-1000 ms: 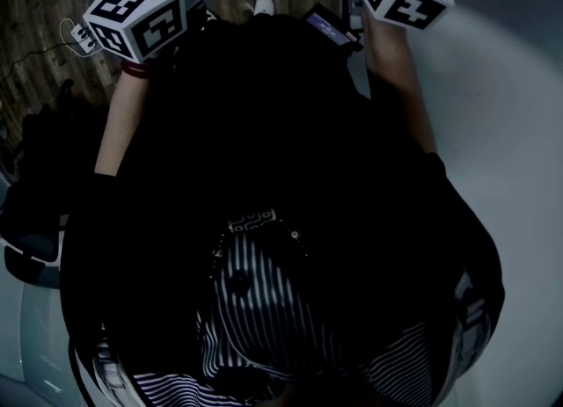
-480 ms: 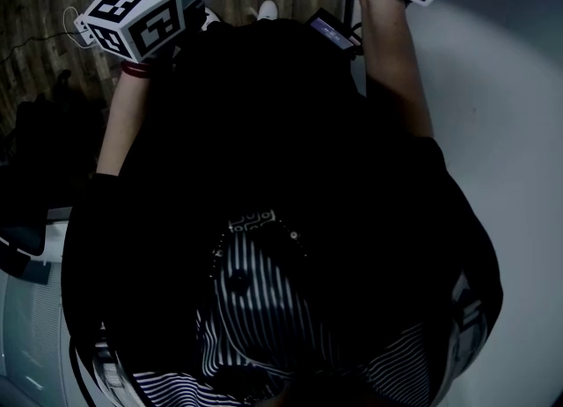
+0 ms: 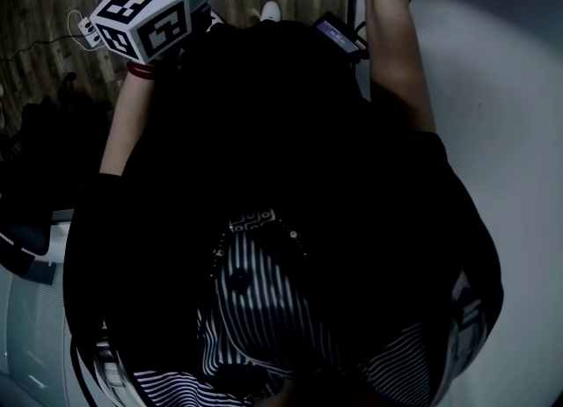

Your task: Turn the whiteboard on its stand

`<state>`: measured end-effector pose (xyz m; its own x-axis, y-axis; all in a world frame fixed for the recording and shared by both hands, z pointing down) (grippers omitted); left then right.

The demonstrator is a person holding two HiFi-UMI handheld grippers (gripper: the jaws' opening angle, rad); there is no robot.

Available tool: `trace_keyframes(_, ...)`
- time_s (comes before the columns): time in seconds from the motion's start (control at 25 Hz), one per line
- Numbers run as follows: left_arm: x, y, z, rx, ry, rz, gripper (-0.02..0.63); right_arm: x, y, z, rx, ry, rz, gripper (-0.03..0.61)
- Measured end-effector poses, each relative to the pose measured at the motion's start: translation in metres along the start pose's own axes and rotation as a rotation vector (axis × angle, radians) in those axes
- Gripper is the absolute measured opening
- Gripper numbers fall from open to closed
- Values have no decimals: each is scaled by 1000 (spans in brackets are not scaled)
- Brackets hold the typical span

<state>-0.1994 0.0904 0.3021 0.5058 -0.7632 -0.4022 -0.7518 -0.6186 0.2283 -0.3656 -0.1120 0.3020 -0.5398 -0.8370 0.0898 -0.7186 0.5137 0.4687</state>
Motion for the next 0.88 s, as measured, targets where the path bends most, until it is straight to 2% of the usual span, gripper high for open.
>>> trace_keyframes(0.32,6,11,3,-14,-4,-25,-2,29,-10,3,19,-28,-15,150)
trace_keyframes(0.52,10,12,8,-16,14,-41,-2,21,-9,7,30,-49,-1,150)
trace_keyframes(0.6,10,15,9,-14,18,-43,-2,14,-6,6,10,-87,-8,162)
trace_keyframes(0.72,12,15,13,-11,31,-45,-2,5,-12,2,-25,-187,-56,225)
trace_keyframes(0.88,16,13,16,-20,48,-49,-2,1,-43,-1,-20,-299,-120,225)
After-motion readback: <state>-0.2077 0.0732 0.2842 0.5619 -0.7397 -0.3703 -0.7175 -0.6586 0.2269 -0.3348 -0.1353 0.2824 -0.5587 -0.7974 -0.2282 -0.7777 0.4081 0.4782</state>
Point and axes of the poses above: the fingertips, and each gripper's own axes: y forward along the fingers, x to its right, z out of its top, the point moved 5 cm from there along -y, backward along the fingers, and after that the axes turned 2 degrees about y, right-handed, at the moved point
